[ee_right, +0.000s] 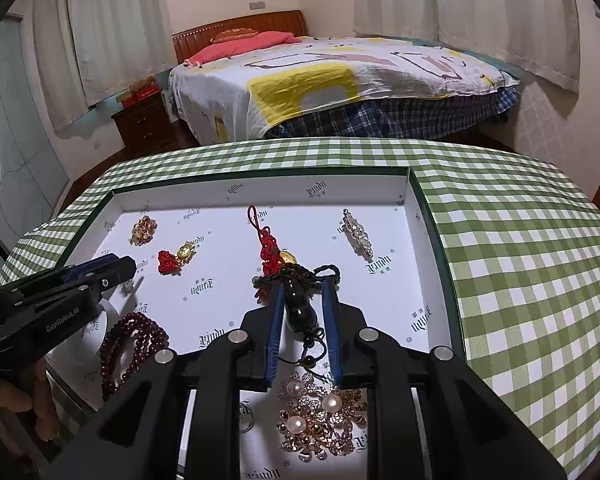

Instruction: Organize jewelry

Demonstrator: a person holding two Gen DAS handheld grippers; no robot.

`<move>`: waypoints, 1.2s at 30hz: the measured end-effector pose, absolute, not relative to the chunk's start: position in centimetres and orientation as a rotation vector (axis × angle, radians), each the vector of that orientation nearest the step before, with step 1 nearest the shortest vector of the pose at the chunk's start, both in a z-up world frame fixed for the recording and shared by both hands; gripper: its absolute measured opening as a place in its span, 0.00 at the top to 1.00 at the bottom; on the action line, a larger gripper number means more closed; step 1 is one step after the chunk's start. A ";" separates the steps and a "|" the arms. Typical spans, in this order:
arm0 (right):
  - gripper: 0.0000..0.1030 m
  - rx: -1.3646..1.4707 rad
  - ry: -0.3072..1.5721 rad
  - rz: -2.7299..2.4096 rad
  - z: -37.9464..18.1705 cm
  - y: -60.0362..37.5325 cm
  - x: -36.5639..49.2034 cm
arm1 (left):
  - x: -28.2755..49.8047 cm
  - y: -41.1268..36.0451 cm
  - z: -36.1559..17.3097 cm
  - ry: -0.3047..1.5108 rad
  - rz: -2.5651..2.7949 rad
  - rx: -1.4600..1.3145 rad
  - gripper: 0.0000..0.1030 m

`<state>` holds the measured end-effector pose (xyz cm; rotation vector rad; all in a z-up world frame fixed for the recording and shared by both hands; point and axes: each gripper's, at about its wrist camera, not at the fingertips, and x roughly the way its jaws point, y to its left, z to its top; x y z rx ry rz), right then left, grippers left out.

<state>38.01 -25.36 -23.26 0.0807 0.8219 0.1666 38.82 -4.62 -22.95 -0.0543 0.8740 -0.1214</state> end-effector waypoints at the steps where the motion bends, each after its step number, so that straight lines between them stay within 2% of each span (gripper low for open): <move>1: 0.65 0.079 0.819 0.164 -23.2 -25.3 38.0 | 38.8 -4.6 -23.0 0.874 -0.120 -0.057 0.72; 10: 0.63 0.072 0.805 0.162 -23.1 -25.1 37.4 | 38.2 -4.4 -22.4 0.849 -0.110 -0.055 0.53; 16: 0.62 0.070 0.806 0.163 -23.1 -25.0 37.3 | 37.7 -4.5 -22.1 0.837 -0.110 -0.046 0.46; 19: 0.55 0.075 0.802 0.158 -23.0 -25.1 37.1 | 37.5 -4.5 -21.8 0.828 -0.106 -0.048 0.42; 23: 0.54 0.089 0.791 0.159 -22.3 -25.1 36.2 | 36.4 -4.5 -20.8 0.807 -0.109 -0.065 0.39; 25: 0.54 0.099 0.778 0.159 -21.5 -25.1 35.3 | 35.5 -4.6 -20.0 0.791 -0.107 -0.067 0.32; 28: 0.48 0.115 0.756 0.159 -20.2 -25.3 33.2 | 32.9 -4.6 -18.4 0.755 -0.092 -0.062 0.27; 33: 0.46 0.119 0.727 0.155 -17.9 -25.5 28.9 | 28.4 -4.6 -15.9 0.720 -0.071 -0.068 0.20; 36: 0.40 0.128 0.708 0.155 -16.4 -25.6 26.4 | 25.6 -4.7 -13.9 0.686 -0.040 -0.049 0.13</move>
